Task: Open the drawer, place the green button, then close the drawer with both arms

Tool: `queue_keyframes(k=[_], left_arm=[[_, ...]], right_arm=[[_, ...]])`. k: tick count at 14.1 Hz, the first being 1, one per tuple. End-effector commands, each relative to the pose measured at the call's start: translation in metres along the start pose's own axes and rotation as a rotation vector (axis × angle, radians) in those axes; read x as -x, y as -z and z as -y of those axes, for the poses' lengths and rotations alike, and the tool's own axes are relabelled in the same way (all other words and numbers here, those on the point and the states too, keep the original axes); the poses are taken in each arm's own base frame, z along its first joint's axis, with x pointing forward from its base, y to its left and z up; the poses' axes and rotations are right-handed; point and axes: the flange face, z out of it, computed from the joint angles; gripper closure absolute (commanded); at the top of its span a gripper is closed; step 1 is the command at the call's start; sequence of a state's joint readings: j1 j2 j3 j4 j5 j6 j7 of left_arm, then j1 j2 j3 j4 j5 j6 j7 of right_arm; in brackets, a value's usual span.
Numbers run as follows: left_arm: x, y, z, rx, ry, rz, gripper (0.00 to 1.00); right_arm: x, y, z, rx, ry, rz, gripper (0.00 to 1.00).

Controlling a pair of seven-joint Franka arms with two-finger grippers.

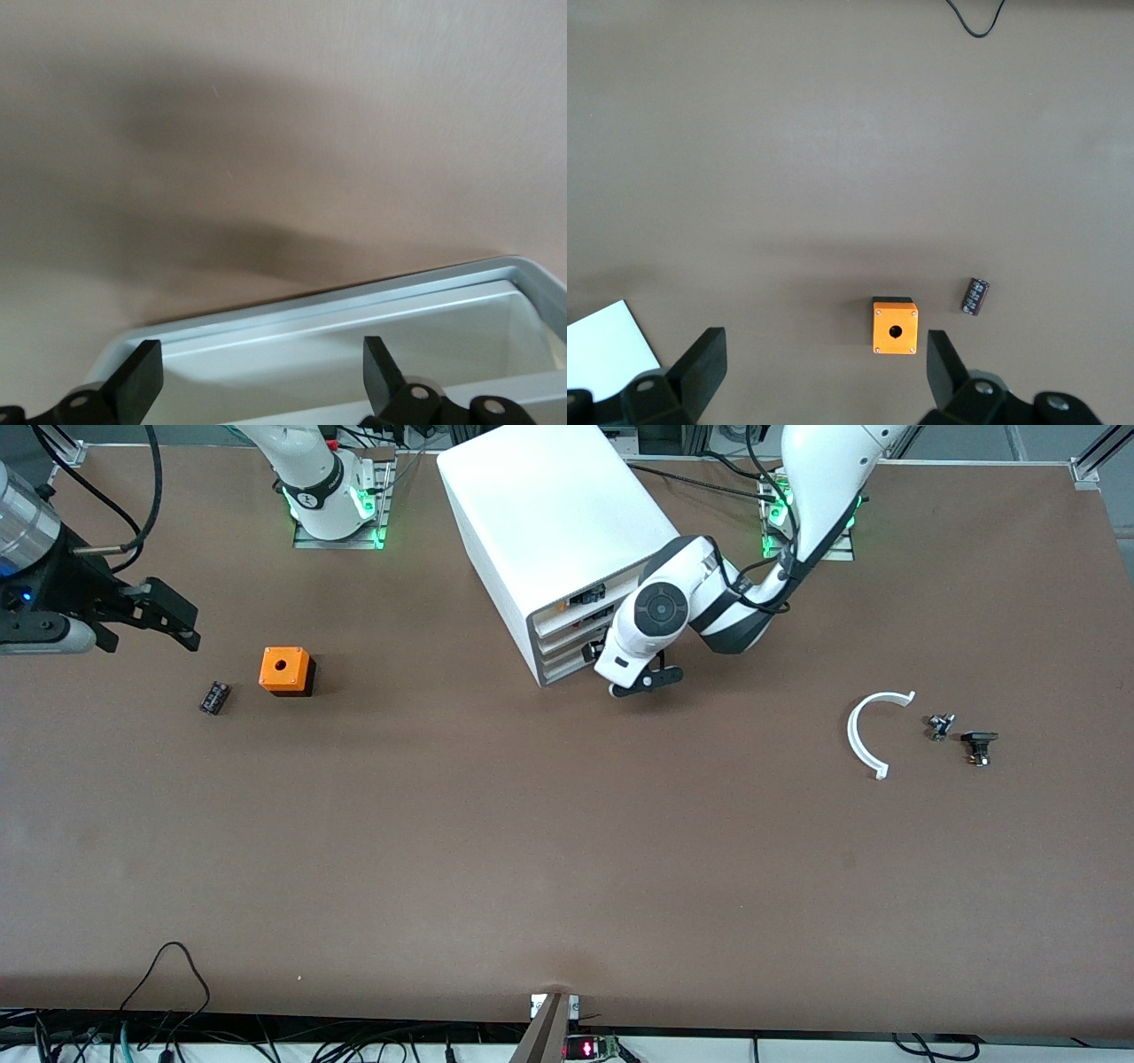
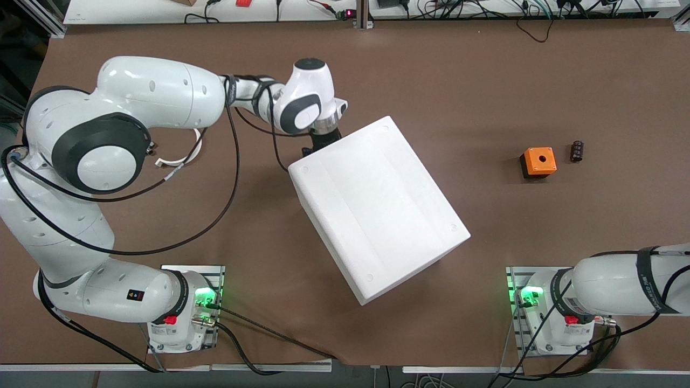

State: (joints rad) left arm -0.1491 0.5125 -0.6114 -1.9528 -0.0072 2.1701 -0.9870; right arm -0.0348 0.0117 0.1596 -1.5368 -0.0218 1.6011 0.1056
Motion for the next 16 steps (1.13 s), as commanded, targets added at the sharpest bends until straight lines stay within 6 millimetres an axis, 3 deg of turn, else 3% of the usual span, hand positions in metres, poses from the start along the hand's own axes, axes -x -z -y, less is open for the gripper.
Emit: queue_keyframes(k=[1, 5, 10, 14, 16], left_arm=[[-0.037, 0.066, 0.023, -0.099, -0.129, -0.09, 0.01], [-0.068, 0.149, 0.055, -0.169, -0.275, -0.122, 0.01], [-0.098, 0.252, 0.117, -0.156, -0.437, -0.157, 0.01], [-0.111, 0.314, 0.178, -0.152, -0.542, -0.226, 0.01], [-0.114, 0.329, 0.195, -0.155, -0.599, -0.225, 0.01]], right_arm=[[0.005, -0.003, -0.012, 0.02, -0.028, -0.015, 0.0], [0.006, -0.002, -0.016, 0.021, -0.018, -0.008, 0.0], [0.001, 0.01, -0.013, 0.013, -0.028, -0.034, 0.0], [-0.003, 0.012, -0.011, 0.009, -0.033, -0.049, 0.0], [-0.003, 0.011, -0.013, 0.009, -0.033, -0.049, 0.0]])
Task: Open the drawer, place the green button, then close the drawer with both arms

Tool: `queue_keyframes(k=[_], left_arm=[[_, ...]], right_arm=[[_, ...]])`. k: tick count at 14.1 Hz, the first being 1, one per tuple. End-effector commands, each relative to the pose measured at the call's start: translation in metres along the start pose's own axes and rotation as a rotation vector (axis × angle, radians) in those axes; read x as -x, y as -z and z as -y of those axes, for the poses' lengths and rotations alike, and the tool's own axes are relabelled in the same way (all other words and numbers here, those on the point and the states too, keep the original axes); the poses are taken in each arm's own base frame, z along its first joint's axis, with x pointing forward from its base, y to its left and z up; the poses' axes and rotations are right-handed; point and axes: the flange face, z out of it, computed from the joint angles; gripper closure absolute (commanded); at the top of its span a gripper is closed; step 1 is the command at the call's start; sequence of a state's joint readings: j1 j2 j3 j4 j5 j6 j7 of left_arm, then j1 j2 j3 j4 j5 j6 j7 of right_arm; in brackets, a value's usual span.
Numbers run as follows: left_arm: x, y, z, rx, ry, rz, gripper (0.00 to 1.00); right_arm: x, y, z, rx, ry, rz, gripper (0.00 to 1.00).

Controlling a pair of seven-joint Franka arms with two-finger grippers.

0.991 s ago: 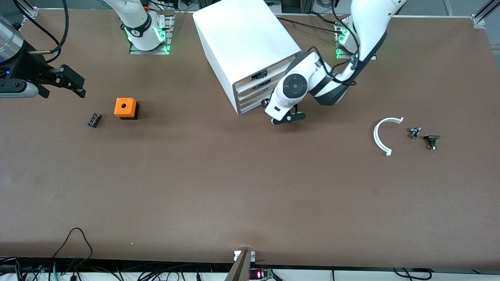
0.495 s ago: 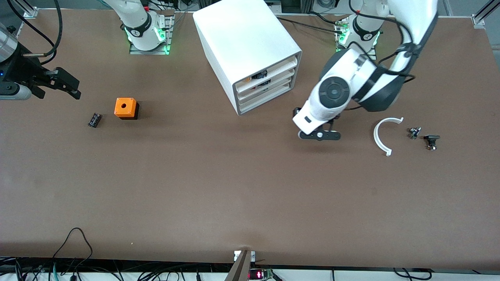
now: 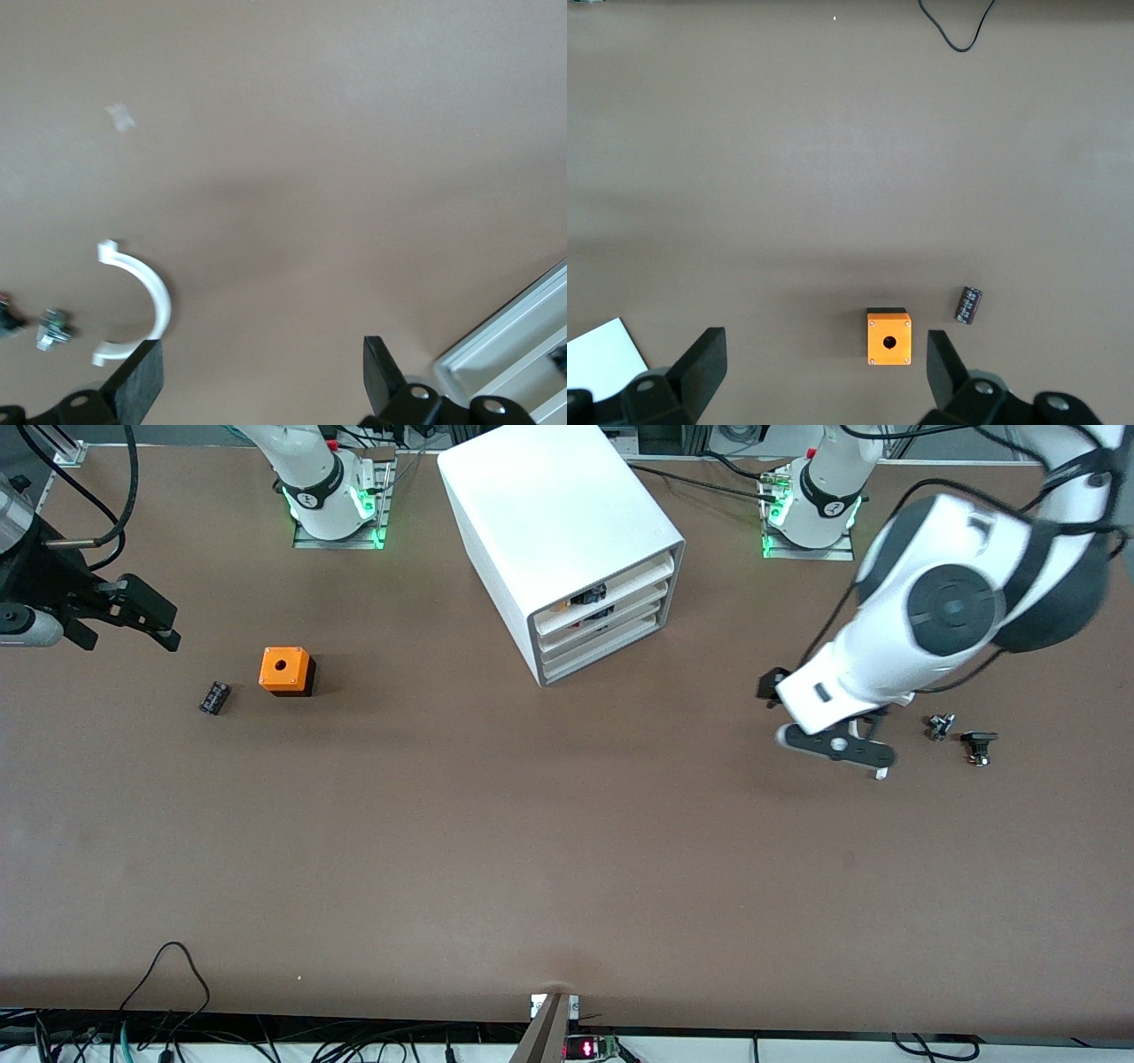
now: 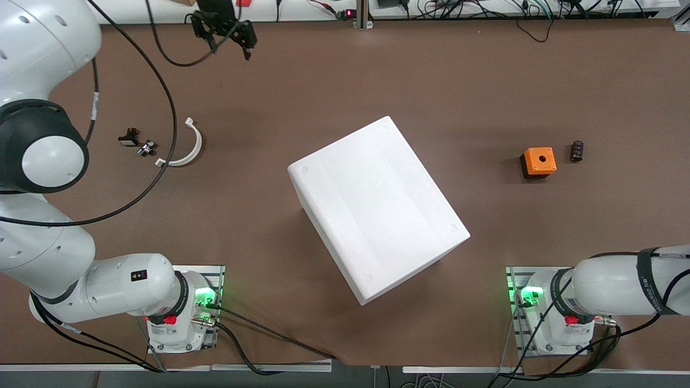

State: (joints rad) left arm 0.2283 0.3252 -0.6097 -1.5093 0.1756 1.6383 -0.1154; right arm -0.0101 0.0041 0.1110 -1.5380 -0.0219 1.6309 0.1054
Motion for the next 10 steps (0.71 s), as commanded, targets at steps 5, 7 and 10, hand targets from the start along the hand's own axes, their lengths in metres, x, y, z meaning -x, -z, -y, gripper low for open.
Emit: queue_keyframes(k=[5, 7, 10], left_arm=[[0.035, 0.048, 0.049, -0.083, -0.114, -0.022, 0.01], [0.049, 0.048, 0.057, -0.056, -0.072, -0.017, 0.0], [0.064, 0.045, 0.081, 0.026, 0.009, -0.025, 0.0]], right_arm=[[-0.001, 0.007, 0.0, 0.0, 0.003, -0.014, 0.0], [-0.001, 0.011, 0.001, 0.0, 0.003, -0.02, 0.0], [-0.002, 0.01, -0.001, -0.001, 0.001, -0.014, 0.0]])
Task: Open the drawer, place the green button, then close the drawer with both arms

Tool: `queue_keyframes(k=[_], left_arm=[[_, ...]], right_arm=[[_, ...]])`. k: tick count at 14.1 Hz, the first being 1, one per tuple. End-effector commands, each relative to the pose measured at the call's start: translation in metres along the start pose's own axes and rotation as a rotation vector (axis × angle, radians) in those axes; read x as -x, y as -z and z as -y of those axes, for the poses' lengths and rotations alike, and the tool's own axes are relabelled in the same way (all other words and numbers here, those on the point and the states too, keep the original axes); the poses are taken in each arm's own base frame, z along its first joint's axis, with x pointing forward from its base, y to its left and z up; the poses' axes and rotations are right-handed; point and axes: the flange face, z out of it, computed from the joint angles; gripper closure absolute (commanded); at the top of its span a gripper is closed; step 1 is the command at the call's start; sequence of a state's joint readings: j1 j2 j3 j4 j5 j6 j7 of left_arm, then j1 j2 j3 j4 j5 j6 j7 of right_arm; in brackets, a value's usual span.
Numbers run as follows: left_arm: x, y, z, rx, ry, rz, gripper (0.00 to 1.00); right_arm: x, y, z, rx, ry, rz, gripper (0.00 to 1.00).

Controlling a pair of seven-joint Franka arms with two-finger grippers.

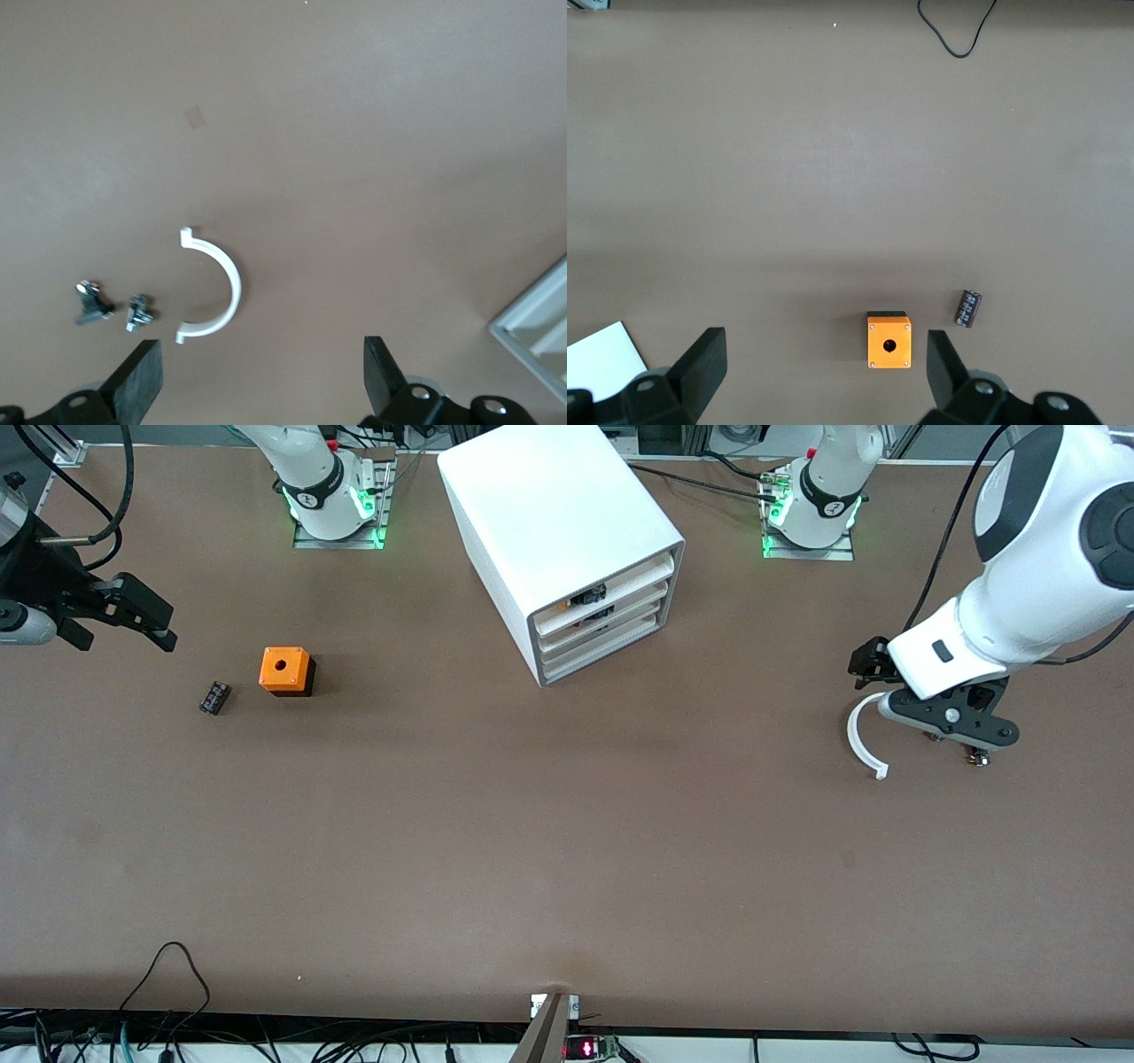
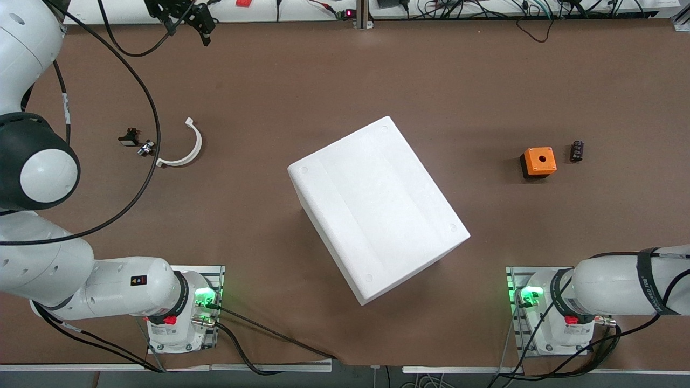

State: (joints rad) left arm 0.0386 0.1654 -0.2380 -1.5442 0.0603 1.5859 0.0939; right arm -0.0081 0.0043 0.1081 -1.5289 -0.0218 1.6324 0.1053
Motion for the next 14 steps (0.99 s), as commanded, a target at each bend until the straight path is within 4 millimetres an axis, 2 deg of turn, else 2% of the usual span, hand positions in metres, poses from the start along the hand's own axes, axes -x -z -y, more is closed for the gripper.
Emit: queue_keyframes(k=[1, 3, 5, 14], left_arm=[[0.028, 0.003, 0.02, 0.033, 0.047, -0.048, 0.01], [0.035, 0.013, 0.026, 0.018, 0.077, -0.153, 0.0], [0.041, 0.019, 0.038, 0.016, 0.113, -0.179, 0.0], [0.046, 0.025, 0.037, 0.027, 0.148, -0.116, 0.0]], right_arm=[[-0.001, 0.005, -0.001, 0.0, 0.0, -0.002, 0.0], [-0.001, 0.005, -0.001, 0.0, 0.002, -0.002, 0.0], [-0.002, 0.006, -0.001, 0.0, 0.002, -0.005, 0.0], [-0.003, 0.005, 0.001, 0.001, 0.003, -0.01, 0.0]])
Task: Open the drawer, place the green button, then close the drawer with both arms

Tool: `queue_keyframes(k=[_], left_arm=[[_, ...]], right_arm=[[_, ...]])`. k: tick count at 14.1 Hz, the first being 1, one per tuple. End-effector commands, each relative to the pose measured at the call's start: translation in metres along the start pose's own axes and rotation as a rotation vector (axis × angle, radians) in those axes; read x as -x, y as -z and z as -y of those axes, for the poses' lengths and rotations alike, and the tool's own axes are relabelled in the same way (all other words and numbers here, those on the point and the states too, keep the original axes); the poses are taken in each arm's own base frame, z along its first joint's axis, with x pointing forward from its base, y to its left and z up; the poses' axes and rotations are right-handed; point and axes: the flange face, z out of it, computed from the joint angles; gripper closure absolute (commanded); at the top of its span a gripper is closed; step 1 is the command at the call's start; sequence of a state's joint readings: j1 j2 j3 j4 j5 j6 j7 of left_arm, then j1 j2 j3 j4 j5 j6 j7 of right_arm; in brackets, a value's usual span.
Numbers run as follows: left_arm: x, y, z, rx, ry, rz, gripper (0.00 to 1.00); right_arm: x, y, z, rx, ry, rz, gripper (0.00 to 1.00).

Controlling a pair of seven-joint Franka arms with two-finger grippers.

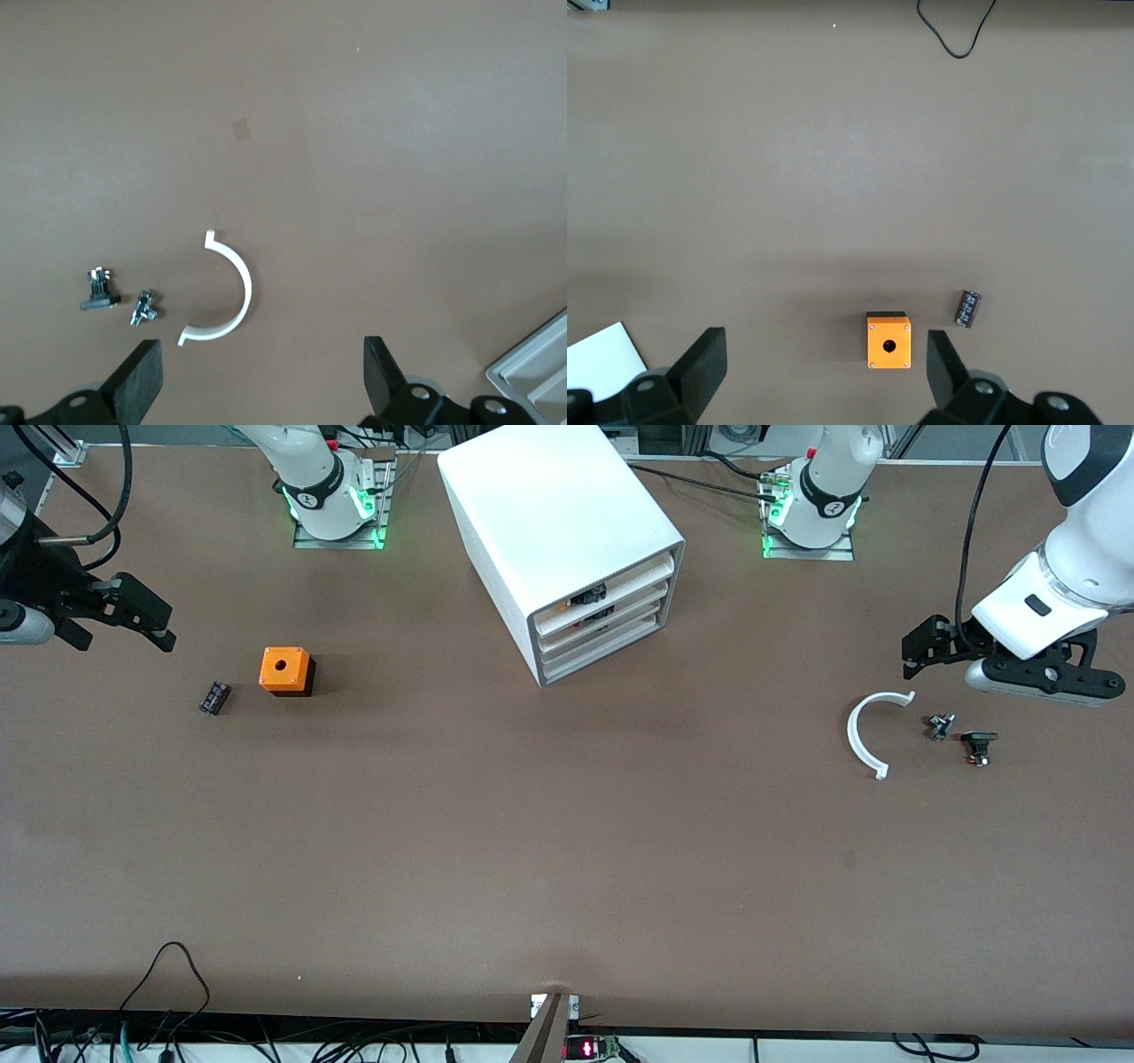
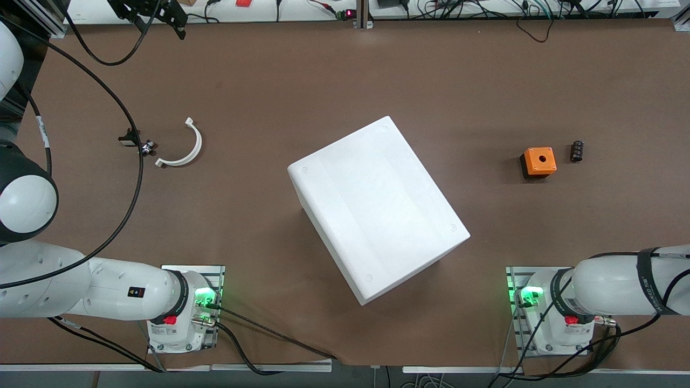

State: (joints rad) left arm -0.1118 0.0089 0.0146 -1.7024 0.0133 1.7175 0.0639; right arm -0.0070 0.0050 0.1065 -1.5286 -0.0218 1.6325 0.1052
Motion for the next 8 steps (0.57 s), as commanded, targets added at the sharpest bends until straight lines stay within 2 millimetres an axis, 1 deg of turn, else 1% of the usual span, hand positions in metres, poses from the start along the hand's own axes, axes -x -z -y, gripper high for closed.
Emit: queue_keyframes(k=[1, 3, 5, 8], left_arm=[[0.004, 0.006, -0.002, 0.022, 0.027, 0.013, 0.0], [0.005, 0.006, -0.004, 0.021, 0.062, 0.019, 0.0], [0.007, 0.006, -0.011, 0.022, 0.053, 0.039, 0.0], [0.006, 0.01, -0.014, 0.019, 0.047, 0.032, 0.0]], right_arm=[[-0.003, 0.008, 0.002, -0.001, 0.004, -0.015, 0.0], [-0.003, 0.008, 0.002, -0.002, 0.005, -0.016, 0.0], [-0.005, 0.005, 0.001, 0.0, 0.005, -0.01, 0.0], [-0.004, 0.006, 0.002, -0.002, 0.005, -0.01, 0.0]])
